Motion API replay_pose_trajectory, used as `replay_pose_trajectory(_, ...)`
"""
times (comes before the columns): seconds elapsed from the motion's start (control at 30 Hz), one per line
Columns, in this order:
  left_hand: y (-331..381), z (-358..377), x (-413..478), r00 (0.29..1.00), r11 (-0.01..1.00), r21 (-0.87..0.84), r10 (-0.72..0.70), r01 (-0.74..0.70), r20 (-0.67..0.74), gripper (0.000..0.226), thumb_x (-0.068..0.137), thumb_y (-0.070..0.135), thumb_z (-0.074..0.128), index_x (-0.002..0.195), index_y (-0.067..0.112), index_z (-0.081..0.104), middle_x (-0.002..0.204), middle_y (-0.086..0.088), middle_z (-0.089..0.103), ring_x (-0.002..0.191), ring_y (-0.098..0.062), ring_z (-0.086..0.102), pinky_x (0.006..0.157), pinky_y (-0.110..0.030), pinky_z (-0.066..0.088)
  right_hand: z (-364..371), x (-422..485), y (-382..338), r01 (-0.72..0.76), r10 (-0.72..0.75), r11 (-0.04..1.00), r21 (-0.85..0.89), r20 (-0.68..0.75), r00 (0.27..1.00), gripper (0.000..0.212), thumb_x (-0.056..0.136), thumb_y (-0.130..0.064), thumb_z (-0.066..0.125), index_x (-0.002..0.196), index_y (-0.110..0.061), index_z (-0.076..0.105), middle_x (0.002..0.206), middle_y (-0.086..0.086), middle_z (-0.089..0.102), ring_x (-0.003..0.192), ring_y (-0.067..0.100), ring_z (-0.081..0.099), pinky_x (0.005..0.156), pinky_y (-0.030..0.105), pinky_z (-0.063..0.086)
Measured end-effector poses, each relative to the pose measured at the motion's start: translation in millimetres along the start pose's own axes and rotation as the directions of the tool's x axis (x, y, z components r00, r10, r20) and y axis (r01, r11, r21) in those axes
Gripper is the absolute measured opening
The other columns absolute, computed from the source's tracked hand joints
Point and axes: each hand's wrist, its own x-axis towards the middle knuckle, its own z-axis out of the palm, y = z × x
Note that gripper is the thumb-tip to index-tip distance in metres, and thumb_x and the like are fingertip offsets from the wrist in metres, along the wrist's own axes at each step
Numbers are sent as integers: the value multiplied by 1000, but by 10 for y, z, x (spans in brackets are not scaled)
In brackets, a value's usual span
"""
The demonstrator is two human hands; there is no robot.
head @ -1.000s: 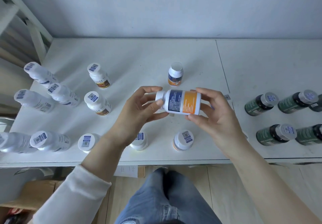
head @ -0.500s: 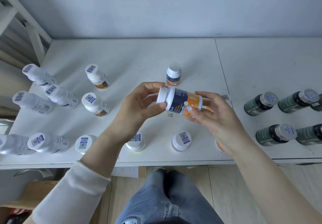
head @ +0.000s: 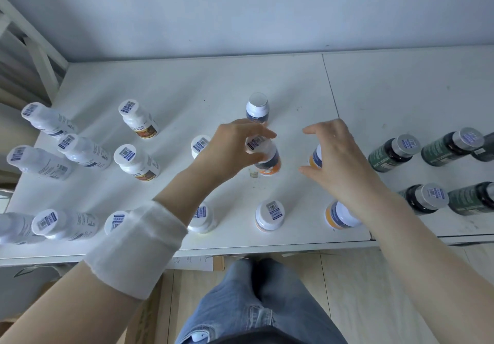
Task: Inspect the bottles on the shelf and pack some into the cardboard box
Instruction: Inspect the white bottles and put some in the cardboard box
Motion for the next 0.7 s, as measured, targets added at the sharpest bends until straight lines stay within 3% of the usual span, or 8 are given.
replay_pose_trajectory(0.1, -91, 127, 116, 997, 989, 144, 2, -13, 82, 37, 76, 9, 71, 110, 21, 66, 111, -4, 60, 94, -16, 54, 77, -17, 38, -32, 38, 5, 1, 5, 988, -155, 34, 999, 63, 74, -14, 74, 128, -12, 42, 126, 13, 36, 116, 31, 37, 80, 33, 39)
replay_pose_trajectory(0.2, -127, 206, 162, 992, 976, 219, -32, 4, 125, 38, 77, 10, 69, 113, 22, 64, 117, -4, 58, 103, -23, 56, 84, -34, 45, -47, 87, 2, -26, 45, 967, -252, 70, 997, 66, 74, -21, 75, 129, -14, 39, 127, 11, 35, 115, 29, 36, 71, 29, 32)
replay_pose_trajectory(0.4, -129, 255, 140, 994, 941, 334, 10, -46, 108, 35, 82, 13, 64, 116, 23, 58, 119, 2, 52, 109, -17, 50, 71, -26, 36, -45, 170, 31, -22, 42, 953, -303, 61, 997, 65, 73, -25, 75, 127, -15, 39, 125, 11, 36, 112, 28, 37, 69, 28, 31)
replay_pose_trajectory(0.53, -154, 250, 128, 991, 946, 318, 27, -68, 132, 49, 79, 25, 70, 124, 29, 51, 128, 5, 47, 118, -15, 44, 77, -28, 40, -57, 218, 44, -11, 30, 956, -293, 57, 998, 66, 74, -27, 75, 128, -16, 38, 127, 10, 35, 112, 28, 38, 71, 27, 29)
replay_pose_trajectory(0.63, -120, 173, 287, 989, 978, 184, 117, -99, -90, 56, 73, 29, 75, 124, 26, 52, 126, 0, 50, 116, -21, 46, 86, -33, 41, -86, 277, 71, -9, 20, 963, -270, 37, 999, 67, 75, -29, 74, 130, -17, 37, 128, 9, 34, 114, 28, 37, 72, 27, 27)
replay_pose_trajectory(0.7, -144, 133, 539, 968, 985, 163, 88, -50, -233, 58, 73, 24, 77, 125, 19, 51, 124, -7, 50, 116, -25, 44, 89, -21, 32, -103, 333, 84, -10, 16, 972, -237, 24, 1000, 66, 76, -29, 72, 131, -17, 37, 129, 10, 34, 115, 27, 37, 73, 26, 27)
